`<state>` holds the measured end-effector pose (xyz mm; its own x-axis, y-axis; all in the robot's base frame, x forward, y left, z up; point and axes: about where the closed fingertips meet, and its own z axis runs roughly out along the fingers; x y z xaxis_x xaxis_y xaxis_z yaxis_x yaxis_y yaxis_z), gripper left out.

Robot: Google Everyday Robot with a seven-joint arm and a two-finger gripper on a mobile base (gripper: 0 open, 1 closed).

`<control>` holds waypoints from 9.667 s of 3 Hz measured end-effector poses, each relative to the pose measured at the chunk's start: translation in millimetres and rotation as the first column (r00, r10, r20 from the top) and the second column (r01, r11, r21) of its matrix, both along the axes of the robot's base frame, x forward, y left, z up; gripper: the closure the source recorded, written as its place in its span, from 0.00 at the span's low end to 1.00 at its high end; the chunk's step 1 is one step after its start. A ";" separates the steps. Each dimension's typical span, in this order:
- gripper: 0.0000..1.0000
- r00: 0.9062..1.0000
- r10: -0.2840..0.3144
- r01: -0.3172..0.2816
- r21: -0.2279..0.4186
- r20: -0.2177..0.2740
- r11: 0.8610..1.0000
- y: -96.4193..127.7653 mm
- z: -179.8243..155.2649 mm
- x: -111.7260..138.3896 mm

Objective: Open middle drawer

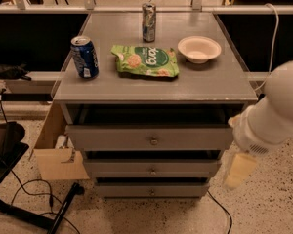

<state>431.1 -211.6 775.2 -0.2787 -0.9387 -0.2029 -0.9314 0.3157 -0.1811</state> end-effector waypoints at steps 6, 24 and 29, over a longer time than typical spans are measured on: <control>0.00 0.995 0.100 -0.101 -0.131 -0.013 0.986 50.5 -232.4 25.9; 0.00 0.978 0.207 -0.205 -0.158 -0.002 0.966 13.5 -348.4 102.2; 1.00 0.987 0.122 -0.133 -0.105 -0.103 0.986 -9.5 -368.5 83.1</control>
Offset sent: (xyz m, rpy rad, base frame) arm 0.0123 0.0500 -0.2154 -0.0904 -0.0049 0.0765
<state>514.2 -221.1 406.7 -0.1681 -0.9830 -0.0736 -0.9776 0.1758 -0.1160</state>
